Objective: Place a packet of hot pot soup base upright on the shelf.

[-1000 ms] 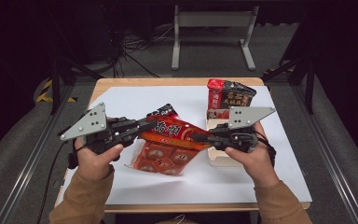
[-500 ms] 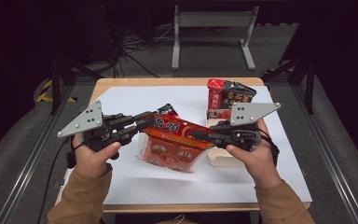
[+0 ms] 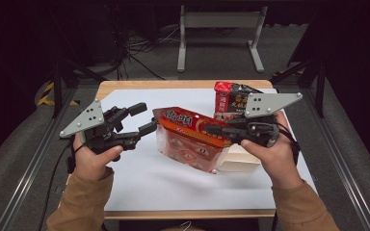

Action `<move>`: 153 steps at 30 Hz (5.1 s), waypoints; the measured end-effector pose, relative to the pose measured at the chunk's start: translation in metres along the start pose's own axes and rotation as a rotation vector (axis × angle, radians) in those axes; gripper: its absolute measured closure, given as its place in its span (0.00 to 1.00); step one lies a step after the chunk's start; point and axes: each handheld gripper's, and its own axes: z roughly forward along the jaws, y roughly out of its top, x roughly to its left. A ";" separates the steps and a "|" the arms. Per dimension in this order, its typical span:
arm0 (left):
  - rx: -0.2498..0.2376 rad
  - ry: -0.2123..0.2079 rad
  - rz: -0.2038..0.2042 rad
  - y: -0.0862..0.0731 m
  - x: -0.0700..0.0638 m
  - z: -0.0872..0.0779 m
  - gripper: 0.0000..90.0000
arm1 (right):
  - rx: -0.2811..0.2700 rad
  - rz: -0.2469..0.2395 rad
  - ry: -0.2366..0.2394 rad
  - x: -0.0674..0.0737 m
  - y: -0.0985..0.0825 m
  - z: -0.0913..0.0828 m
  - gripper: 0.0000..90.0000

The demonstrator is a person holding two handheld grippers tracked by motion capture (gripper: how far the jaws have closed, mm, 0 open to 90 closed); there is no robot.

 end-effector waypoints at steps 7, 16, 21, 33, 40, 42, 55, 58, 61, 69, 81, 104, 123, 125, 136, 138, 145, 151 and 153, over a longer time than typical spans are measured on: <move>0.004 0.018 -0.025 -0.003 0.009 -0.003 0.39 | 0.014 0.004 -0.032 -0.005 0.016 -0.013 1.00; 0.007 0.035 -0.043 -0.006 0.016 -0.006 0.39 | 0.019 0.000 -0.075 -0.013 0.035 -0.030 1.00; 0.048 0.076 -0.041 -0.009 0.022 -0.007 0.35 | 0.027 0.002 -0.112 -0.018 0.042 -0.038 1.00; 0.079 0.112 -0.082 -0.019 0.039 -0.010 0.31 | 0.042 0.019 -0.192 -0.035 0.046 -0.053 1.00; 0.096 0.130 -0.100 -0.024 0.046 -0.011 0.30 | 0.046 0.037 -0.248 -0.047 0.042 -0.060 1.00; 0.110 0.139 -0.105 -0.026 0.048 -0.011 0.30 | 0.057 0.043 -0.273 -0.049 0.039 -0.061 1.00; 0.146 0.164 -0.128 -0.034 0.058 -0.009 0.28 | 0.068 0.093 -0.355 -0.066 0.021 -0.066 1.00; 0.148 0.166 -0.133 -0.035 0.059 -0.010 0.28 | 0.069 0.105 -0.363 -0.069 0.018 -0.066 1.00; 0.150 0.168 -0.140 -0.037 0.061 -0.010 0.28 | 0.067 0.124 -0.372 -0.073 0.013 -0.066 1.00; 0.159 0.173 -0.154 -0.040 0.064 -0.010 0.27 | 0.068 0.146 -0.385 -0.079 0.003 -0.064 1.00; 0.157 0.160 -0.171 -0.042 0.066 -0.010 0.27 | 0.082 0.175 -0.397 -0.087 -0.013 -0.063 1.00; 0.172 0.168 -0.179 -0.047 0.069 -0.009 0.26 | 0.111 0.213 -0.431 -0.098 -0.043 -0.058 1.00; 0.182 0.164 -0.184 -0.050 0.071 -0.006 0.26 | 0.158 0.217 -0.417 -0.093 -0.059 -0.053 0.99; 0.183 0.164 -0.184 -0.050 0.071 -0.006 0.26 | 0.170 0.216 -0.414 -0.093 -0.061 -0.051 0.99; 0.193 0.163 -0.186 -0.052 0.073 -0.003 0.25 | 0.211 0.227 -0.403 -0.090 -0.072 -0.043 0.99; 0.195 0.161 -0.187 -0.053 0.074 -0.002 0.24 | 0.213 0.226 -0.406 -0.089 -0.072 -0.044 0.99; 0.224 0.190 -0.181 -0.058 0.078 0.004 0.18 | 0.211 0.225 -0.415 -0.089 -0.072 -0.046 0.98; 0.259 0.211 -0.185 -0.063 0.081 0.009 0.12 | 0.168 0.234 -0.444 -0.087 -0.071 -0.054 0.84; 0.259 0.222 -0.173 -0.064 0.082 0.011 0.11 | 0.151 0.235 -0.454 -0.086 -0.070 -0.058 0.77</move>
